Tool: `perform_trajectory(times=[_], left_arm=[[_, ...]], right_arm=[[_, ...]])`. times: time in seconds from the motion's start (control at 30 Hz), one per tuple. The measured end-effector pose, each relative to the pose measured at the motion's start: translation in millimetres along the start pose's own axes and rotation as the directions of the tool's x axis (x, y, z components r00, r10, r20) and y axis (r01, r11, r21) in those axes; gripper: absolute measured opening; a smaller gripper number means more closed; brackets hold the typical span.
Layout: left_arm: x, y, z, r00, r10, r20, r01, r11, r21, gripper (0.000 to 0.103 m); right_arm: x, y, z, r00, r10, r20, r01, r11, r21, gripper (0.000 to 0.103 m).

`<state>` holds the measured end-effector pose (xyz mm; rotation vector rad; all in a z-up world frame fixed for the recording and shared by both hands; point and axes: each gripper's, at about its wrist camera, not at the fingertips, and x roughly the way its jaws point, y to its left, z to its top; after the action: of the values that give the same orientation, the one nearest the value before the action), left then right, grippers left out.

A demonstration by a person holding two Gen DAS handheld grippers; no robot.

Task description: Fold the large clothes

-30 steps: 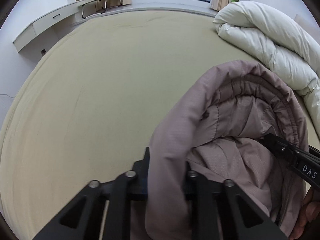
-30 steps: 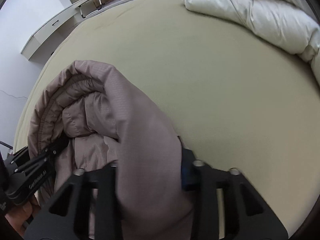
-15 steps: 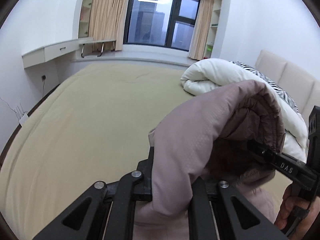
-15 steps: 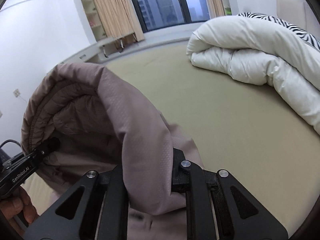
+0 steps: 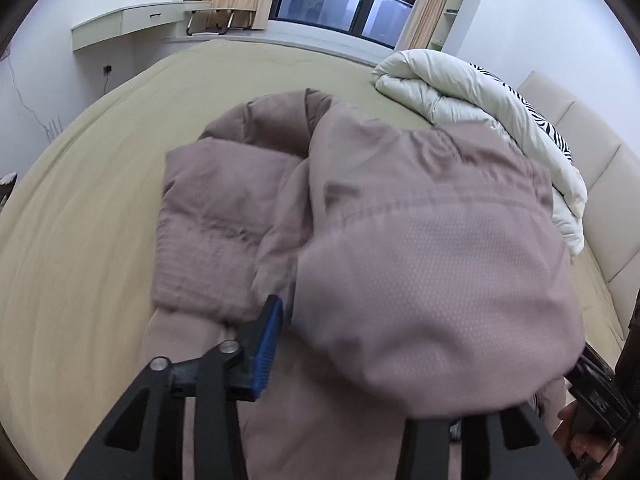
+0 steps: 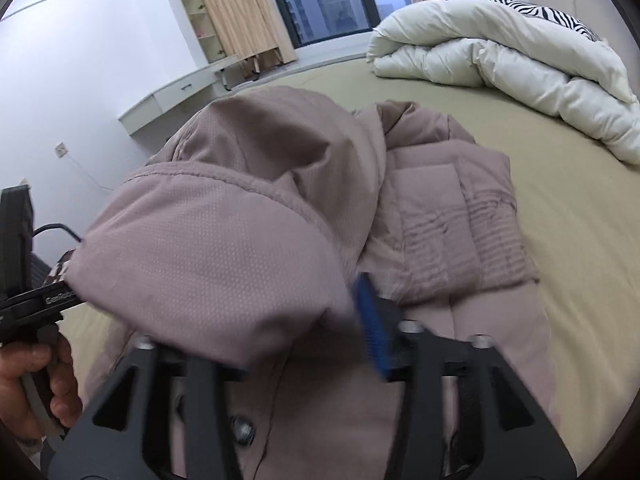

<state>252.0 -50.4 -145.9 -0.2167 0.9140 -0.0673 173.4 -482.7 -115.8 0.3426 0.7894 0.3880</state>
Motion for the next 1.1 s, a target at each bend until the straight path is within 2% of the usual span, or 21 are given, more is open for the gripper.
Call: perform_trajectory(times=[0.03,0.07,0.13,0.17,0.2,0.33,0.4,0.43,0.5,0.57,0.63,0.7,0.8,0.87,0.97,1.03,1.1], left_arm=[[-3.3,3.5,-3.6,1.000,0.013,-0.009,-0.013,1.000,-0.014,0.068],[-5.0,6.3,-9.2,0.999,0.018,-0.028,-0.019,0.999,-0.029,0.082],[-2.8,13.3,-14.7,0.998,-0.005,-0.068,0.001,0.999,-0.051,0.081],[-6.1,13.4,-18.0,0.998,-0.009,-0.064,0.005,0.998,-0.064,0.074],[-14.0,14.2,-17.0,0.999,-0.022,-0.033,0.020,0.997,-0.078,0.069],[-44.2,2.2,13.0,0.993,-0.032,0.111,0.036,0.999,-0.038,0.068],[-42.9,-13.3,38.1,0.990,-0.043,0.137,0.042,0.999,0.012,0.063],[-38.7,-20.4,49.0,0.989,-0.047,0.143,0.043,0.999,0.032,0.062],[-22.1,-34.1,70.1,0.989,-0.041,0.140,0.031,0.997,0.071,0.054],[1.4,-42.2,89.2,0.992,-0.030,0.120,0.020,0.996,0.087,0.049],[30.3,-49.3,98.7,0.996,0.008,0.092,-0.019,0.992,0.124,0.047],[68.4,-49.6,101.1,0.999,0.041,0.024,-0.043,0.989,0.141,0.041],[116.6,-38.6,92.3,0.997,0.066,-0.042,-0.059,0.988,0.145,0.041],[128.2,-37.4,88.0,0.997,0.072,-0.021,-0.068,0.985,0.161,0.041],[143.2,-38.4,82.6,0.996,0.087,0.022,-0.090,0.973,0.213,0.042],[151.2,-34.5,82.7,0.997,0.073,0.030,-0.077,0.972,0.221,0.042],[152.2,-32.2,85.8,0.998,0.064,0.018,-0.066,0.973,0.220,0.042]], right_arm=[[-9.2,0.3,-5.0,1.000,0.020,-0.003,-0.020,1.000,-0.004,0.084],[-16.3,-0.2,-9.4,0.999,0.036,0.003,-0.036,0.999,-0.008,0.087],[-24.8,-2.9,-16.5,0.999,0.043,-0.018,-0.043,0.999,-0.013,0.087],[-28.4,-3.2,-19.6,0.999,0.027,-0.039,-0.027,1.000,-0.005,0.087],[-34.4,-6.8,-17.8,0.999,0.018,-0.042,-0.017,1.000,0.022,0.087],[-66.1,-4.5,3.0,0.999,0.028,0.041,-0.030,0.998,0.052,0.086],[-66.2,2.1,22.9,0.997,0.061,0.047,-0.062,0.998,0.028,0.081],[-62.5,6.4,32.3,0.997,0.062,0.041,-0.062,0.998,0.006,0.071],[-47.8,13.2,51.3,0.998,0.052,0.020,-0.051,0.998,-0.026,0.064],[-31.0,18.0,69.5,0.999,0.038,0.007,-0.038,0.999,-0.039,0.048],[-9.0,20.5,85.6,1.000,0.017,-0.019,-0.018,0.998,-0.055,0.045],[29.0,14.0,92.4,0.995,-0.036,-0.096,0.032,0.998,-0.049,0.043],[94.7,-15.7,83.7,0.967,-0.094,-0.238,0.096,0.995,-0.003,0.041],[110.8,-25.4,73.7,0.971,-0.087,-0.221,0.088,0.996,-0.008,0.039],[117.5,-9.9,60.5,0.973,-0.167,-0.157,0.148,0.981,-0.124,0.040],[125.8,-2.9,54.1,0.971,-0.198,-0.136,0.175,0.970,-0.167,0.040],[129.8,-1.3,55.0,0.971,-0.195,-0.140,0.170,0.971,-0.170,0.040]])
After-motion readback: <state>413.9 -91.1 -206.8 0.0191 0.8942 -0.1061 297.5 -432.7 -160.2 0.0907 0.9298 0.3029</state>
